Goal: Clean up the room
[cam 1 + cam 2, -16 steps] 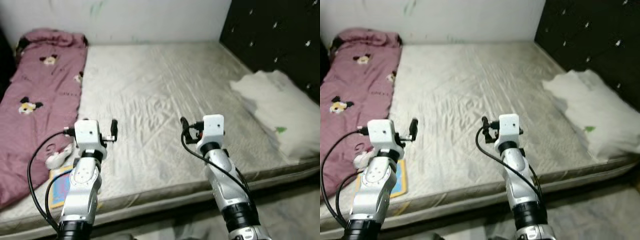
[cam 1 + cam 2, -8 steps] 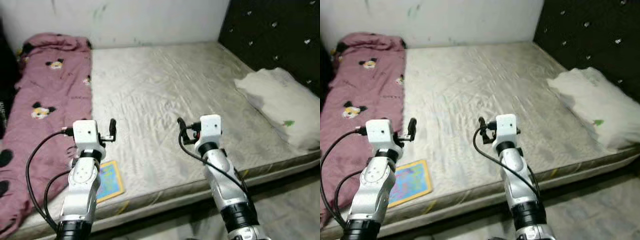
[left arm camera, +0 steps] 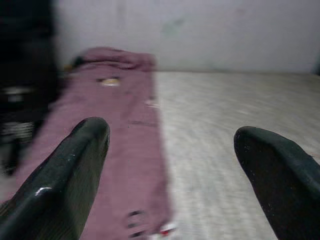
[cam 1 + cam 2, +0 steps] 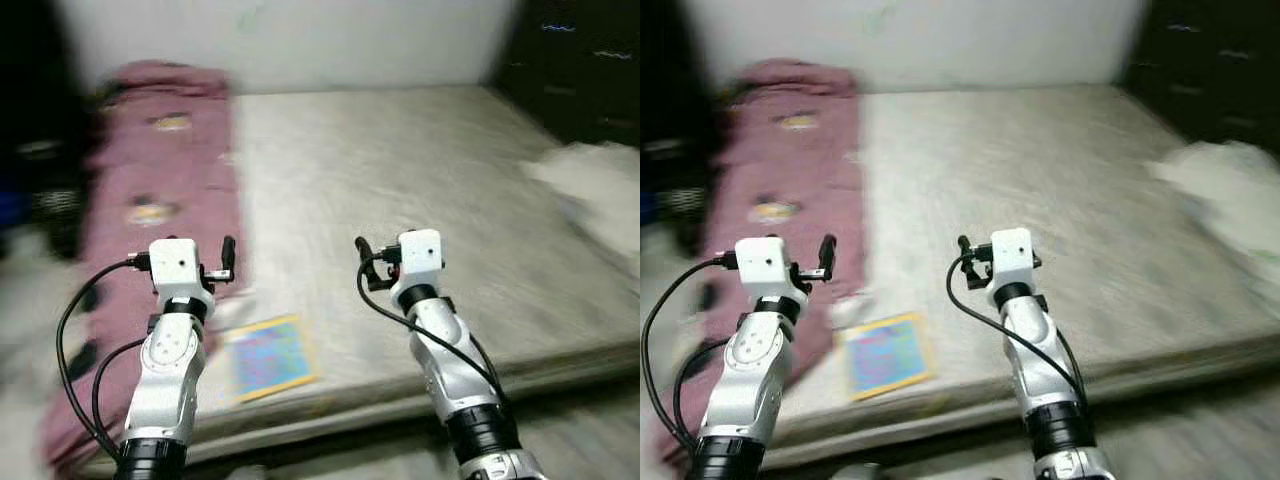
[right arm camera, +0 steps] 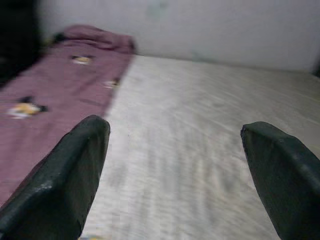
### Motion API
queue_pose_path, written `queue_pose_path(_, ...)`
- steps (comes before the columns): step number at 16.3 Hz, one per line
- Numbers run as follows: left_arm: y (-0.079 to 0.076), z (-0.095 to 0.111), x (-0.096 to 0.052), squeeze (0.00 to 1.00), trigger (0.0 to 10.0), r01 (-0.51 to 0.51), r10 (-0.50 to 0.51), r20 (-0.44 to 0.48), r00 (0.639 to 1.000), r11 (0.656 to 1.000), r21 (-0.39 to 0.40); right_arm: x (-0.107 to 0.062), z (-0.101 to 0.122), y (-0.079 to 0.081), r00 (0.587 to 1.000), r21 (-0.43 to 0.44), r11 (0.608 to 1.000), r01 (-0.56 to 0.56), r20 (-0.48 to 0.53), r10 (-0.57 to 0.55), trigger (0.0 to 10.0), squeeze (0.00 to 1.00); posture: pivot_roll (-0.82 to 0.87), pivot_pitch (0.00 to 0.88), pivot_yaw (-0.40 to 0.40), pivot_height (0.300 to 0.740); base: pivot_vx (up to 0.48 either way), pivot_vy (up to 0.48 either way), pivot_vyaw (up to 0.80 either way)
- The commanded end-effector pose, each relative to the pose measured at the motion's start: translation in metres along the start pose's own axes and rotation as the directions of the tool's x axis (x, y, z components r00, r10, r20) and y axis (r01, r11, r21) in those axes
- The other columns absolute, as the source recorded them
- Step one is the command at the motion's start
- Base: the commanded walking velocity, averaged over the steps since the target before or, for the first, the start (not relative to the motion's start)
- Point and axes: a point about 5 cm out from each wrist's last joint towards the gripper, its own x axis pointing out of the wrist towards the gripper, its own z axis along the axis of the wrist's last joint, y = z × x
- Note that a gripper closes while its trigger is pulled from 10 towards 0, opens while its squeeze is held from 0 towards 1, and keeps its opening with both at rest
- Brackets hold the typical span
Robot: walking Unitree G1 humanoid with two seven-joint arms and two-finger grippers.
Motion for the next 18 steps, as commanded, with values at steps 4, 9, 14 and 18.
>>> queue_pose_path(4,-0.0056,-0.0012,0.0010,0.00,10.0,0.006,-0.006,-0.013,1.000,1.000,-0.014,-0.0013,-0.0024,-0.0091,0.999,-0.008,0.999,0.034,-0.013,-0.034,10.0,0.00,0.07,0.000,-0.029,0.740,0.000,0.480,0.10)
queue_pose_path(9,-0.0058,0.0019,0.0032,0.00,10.0,-0.005,0.005,0.008,1.000,1.000,-0.006,0.0004,-0.0010,-0.0098,0.999,-0.014,0.999,0.033,-0.011,-0.033,10.0,0.00,0.06,0.000,-0.032,0.740,0.000,0.192,0.00)
queue_pose_path(14,-0.0076,0.0054,0.0055,0.00,10.0,0.005,-0.006,0.024,1.000,1.000,0.025,0.0016,0.0006,-0.0086,1.000,0.008,1.000,0.030,-0.004,-0.030,10.0,0.00,0.06,0.000,-0.033,0.740,0.000,0.000,0.00)
queue_pose_path(18,-0.0073,0.0049,0.0057,0.00,10.0,0.008,-0.008,0.017,1.000,1.000,0.014,0.0022,-0.0006,-0.0099,0.999,0.015,0.999,0.039,-0.018,-0.038,10.0,0.00,0.06,0.000,-0.031,0.740,0.000,0.000,-0.71)
